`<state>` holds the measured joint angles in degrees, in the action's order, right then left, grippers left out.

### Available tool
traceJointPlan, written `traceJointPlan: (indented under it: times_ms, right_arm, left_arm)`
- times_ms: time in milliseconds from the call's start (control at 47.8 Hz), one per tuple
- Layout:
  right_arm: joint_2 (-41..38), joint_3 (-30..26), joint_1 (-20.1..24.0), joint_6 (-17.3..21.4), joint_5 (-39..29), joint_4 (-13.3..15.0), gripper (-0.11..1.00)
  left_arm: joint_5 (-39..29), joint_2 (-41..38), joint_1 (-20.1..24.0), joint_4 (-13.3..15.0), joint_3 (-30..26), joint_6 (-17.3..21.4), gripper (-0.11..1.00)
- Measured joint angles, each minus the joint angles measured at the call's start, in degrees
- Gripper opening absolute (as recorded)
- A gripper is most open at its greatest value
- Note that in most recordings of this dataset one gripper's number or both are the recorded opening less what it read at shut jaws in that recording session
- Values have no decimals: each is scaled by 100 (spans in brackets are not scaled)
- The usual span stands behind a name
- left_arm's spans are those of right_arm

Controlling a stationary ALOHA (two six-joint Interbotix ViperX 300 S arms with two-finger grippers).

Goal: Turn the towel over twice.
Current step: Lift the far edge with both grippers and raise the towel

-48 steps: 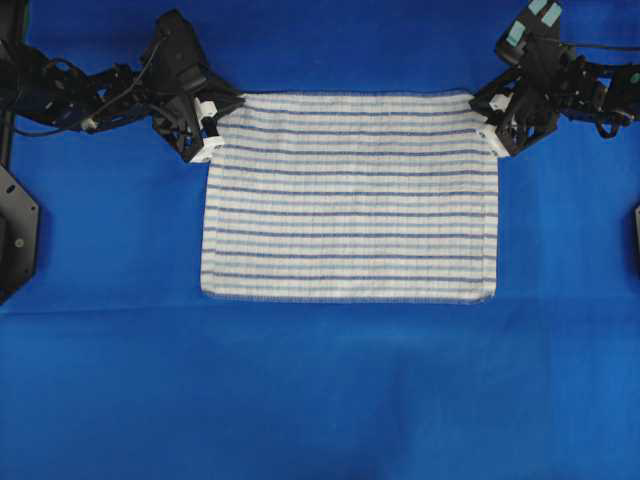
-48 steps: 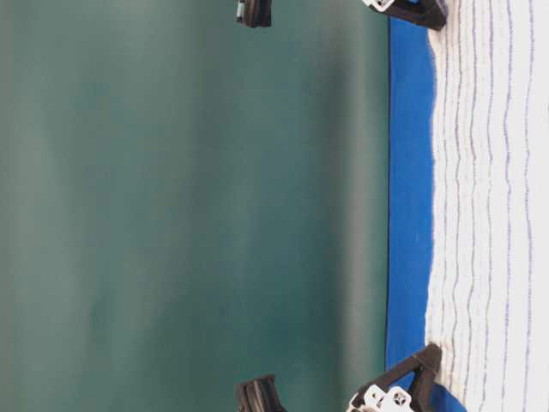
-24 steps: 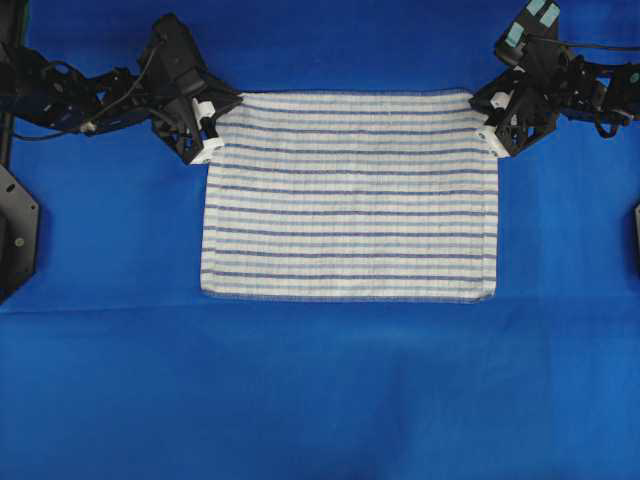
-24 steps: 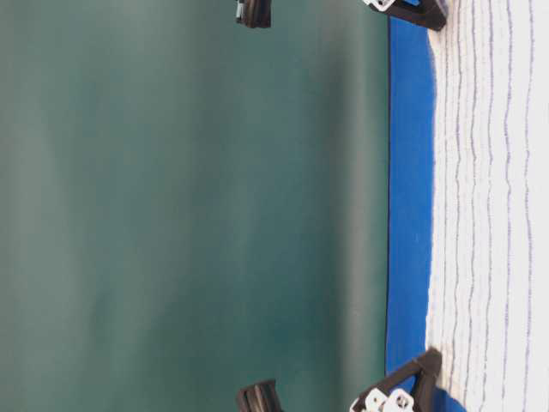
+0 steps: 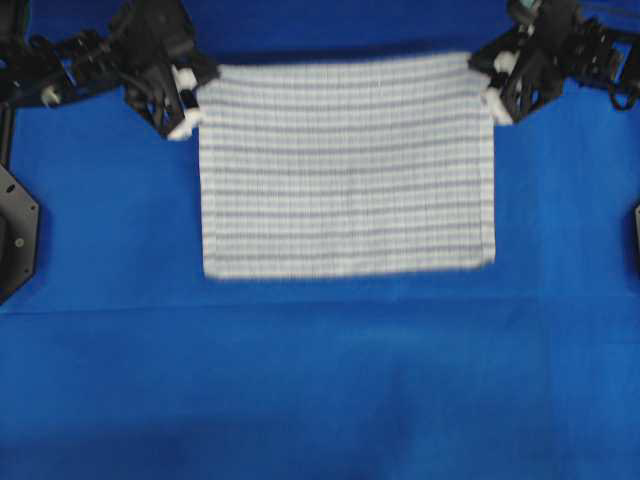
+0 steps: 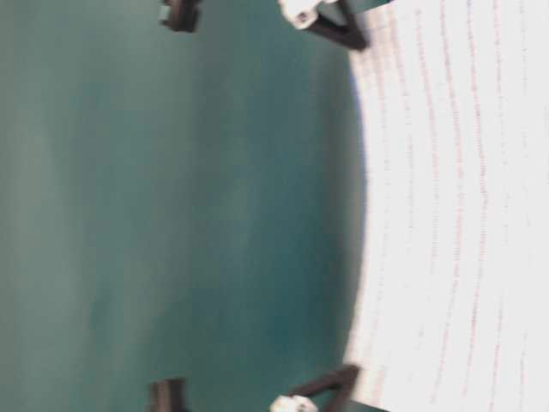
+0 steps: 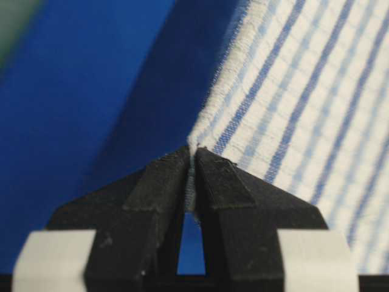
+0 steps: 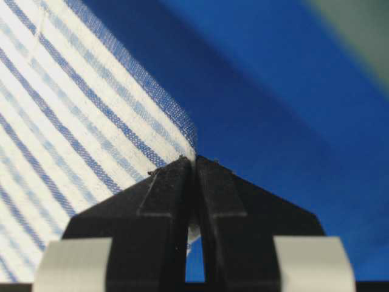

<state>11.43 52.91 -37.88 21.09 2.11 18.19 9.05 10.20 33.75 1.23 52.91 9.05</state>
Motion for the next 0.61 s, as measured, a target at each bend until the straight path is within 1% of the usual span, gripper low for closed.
traceJointPlan:
  times_ms: [42, 146, 314, 606]
  right_arm:
    - [79, -70, -62, 0, -79, 44, 4]
    - [290, -281, -176, 0, -281, 185, 4]
    - [545, -589, -281, 0, -510, 396, 4]
    - [923, -1020, -404, 0, -800, 659, 4]
  left_arm:
    - [-70, 88, 70, 0, -79, 53, 4]
    - [-255, 229, 193, 0, -281, 334, 4]
    - [-448, 334, 378, 0, -598, 396, 4]
    - [-905, 668, 668, -9, -1143, 439, 4]
